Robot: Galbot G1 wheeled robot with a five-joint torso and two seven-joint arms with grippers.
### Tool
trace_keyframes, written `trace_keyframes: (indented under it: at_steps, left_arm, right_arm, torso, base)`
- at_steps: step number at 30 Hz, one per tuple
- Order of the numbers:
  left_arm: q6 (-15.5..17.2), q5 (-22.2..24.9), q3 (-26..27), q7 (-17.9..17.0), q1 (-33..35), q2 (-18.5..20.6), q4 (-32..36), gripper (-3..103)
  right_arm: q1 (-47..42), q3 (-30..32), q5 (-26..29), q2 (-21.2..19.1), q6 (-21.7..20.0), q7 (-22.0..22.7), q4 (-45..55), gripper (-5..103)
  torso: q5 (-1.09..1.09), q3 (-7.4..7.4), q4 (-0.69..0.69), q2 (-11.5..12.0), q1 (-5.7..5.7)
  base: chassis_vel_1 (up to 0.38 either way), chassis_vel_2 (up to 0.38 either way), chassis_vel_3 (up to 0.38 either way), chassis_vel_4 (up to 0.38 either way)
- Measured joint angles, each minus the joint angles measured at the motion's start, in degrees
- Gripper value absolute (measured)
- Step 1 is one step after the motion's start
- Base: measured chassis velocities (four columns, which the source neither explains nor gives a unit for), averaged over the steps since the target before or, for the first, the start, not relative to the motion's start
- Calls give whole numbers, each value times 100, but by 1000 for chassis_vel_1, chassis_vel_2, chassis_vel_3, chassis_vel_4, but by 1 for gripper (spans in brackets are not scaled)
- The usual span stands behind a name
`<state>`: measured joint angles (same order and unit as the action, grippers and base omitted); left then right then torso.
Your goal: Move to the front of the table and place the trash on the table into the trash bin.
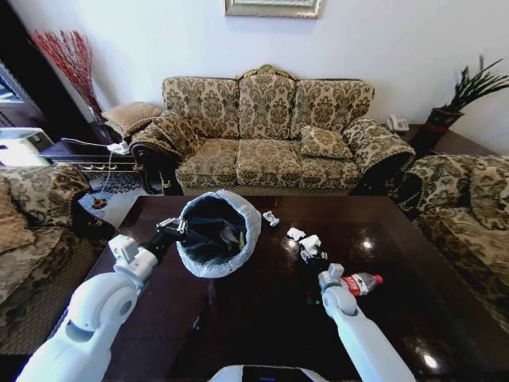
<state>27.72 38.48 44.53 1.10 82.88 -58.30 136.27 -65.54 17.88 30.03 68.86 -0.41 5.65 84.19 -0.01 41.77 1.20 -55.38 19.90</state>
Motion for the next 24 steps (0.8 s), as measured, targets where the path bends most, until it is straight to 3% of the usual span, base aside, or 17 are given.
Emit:
trace_keyframes:
  at_steps: [6, 8, 17, 24]
  left_arm:
    - [-11, 2, -12, 2, -1, -2, 0, 2]
    - [-17, 3, -11, 2, 1, -2, 0, 2]
    - [-73, 176, -12, -55, 34, -38, 69, 2]
    - [-93, 176, -42, -58, 24, -64, 58, 2]
  right_arm:
    - [-62, 41, 6, 32, 34, 13, 16, 40]
    - [-64, 44, 6, 38, 49, 14, 10, 40]
    - [-55, 47, -11, 52, 175, 21, -15, 13]
    - [-8, 73, -34, 37, 233, 140, -25, 1]
  torso:
    - [1, 0, 1, 0, 0]
    - [1, 0, 1, 0, 0]
    - [3, 0, 2, 1, 0]
    - [2, 1, 1, 2, 1]
  base:
    - [0, 0, 0, 0]
    - [0, 0, 0, 0]
    - [0, 0, 0, 0]
    - [0, 0, 0, 0]
